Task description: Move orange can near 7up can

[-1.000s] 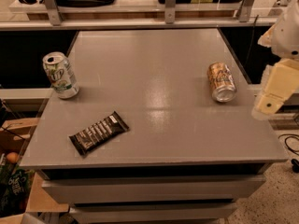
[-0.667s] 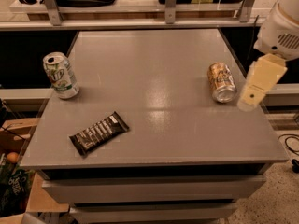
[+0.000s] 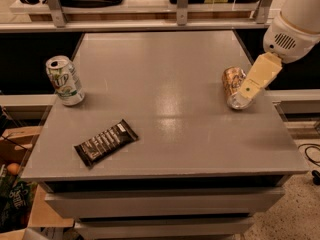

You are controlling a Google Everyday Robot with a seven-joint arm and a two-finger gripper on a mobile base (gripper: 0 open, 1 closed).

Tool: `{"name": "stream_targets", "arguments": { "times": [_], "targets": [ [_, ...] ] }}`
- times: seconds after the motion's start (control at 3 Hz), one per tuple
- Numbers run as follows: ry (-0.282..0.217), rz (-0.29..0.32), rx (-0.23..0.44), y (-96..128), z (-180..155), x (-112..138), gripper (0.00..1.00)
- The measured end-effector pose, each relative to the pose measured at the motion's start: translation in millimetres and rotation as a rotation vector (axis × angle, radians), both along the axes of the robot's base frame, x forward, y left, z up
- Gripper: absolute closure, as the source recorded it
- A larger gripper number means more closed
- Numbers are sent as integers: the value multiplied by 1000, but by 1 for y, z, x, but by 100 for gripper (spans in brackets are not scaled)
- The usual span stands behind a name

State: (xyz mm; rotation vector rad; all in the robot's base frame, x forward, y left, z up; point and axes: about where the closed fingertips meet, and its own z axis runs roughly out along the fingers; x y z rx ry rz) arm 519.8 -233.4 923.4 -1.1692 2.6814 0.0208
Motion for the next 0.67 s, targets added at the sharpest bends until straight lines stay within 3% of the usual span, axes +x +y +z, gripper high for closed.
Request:
{"name": "stream_targets", "arguments": {
  "times": [0.67],
  "targets": [
    [42,-286,-7,-2,-29,31,0]
  ]
}}
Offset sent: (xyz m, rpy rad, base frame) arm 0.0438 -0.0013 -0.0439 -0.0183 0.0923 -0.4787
